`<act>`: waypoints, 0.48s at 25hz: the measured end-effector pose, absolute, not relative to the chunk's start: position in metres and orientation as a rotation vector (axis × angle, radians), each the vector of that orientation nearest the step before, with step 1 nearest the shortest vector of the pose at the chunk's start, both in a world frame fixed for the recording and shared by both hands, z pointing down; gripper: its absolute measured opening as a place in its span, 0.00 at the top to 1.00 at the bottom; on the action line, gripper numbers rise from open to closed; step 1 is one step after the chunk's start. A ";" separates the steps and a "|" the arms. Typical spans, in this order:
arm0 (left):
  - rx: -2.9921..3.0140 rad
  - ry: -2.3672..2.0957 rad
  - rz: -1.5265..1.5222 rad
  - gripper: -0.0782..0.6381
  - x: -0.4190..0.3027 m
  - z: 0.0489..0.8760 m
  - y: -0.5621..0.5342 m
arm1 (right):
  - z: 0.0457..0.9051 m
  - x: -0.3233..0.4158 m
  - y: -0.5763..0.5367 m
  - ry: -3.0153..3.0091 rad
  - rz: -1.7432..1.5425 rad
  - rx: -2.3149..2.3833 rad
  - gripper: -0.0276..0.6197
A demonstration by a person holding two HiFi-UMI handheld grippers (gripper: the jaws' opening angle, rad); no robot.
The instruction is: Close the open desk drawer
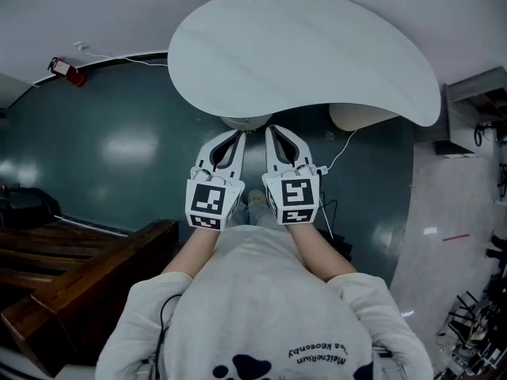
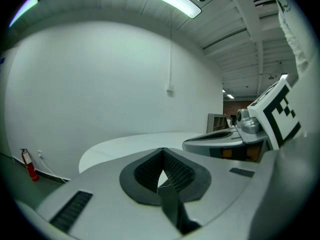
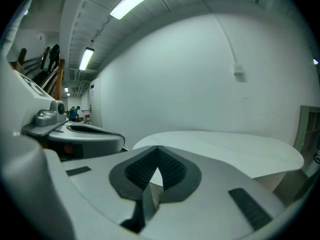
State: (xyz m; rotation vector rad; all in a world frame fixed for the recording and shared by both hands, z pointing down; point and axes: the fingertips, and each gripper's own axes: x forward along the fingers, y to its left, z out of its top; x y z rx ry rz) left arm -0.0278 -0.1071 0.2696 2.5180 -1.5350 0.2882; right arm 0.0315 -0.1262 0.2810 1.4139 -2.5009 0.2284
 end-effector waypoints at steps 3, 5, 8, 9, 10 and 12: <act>2.550 -1.555 0.246 0.88 -0.026 0.247 -0.095 | 0.260 0.030 -0.115 -2.534 0.181 1.397 0.93; 2.556 -1.569 0.238 0.88 -0.023 0.235 -0.090 | 0.245 0.033 -0.109 -2.562 0.151 1.387 0.93; 2.546 -1.586 0.201 0.88 -0.024 0.220 -0.085 | 0.228 0.037 -0.099 -2.595 0.123 1.381 0.93; 2.542 -1.593 0.194 0.88 -0.025 0.216 -0.083 | 0.223 0.038 -0.096 -2.603 0.116 1.379 0.93; 2.535 -1.599 0.188 0.88 -0.026 0.212 -0.082 | 0.218 0.039 -0.093 -2.610 0.107 1.379 0.93; 2.521 -1.610 0.172 0.88 -0.026 0.203 -0.077 | 0.207 0.042 -0.087 -2.627 0.082 1.381 0.93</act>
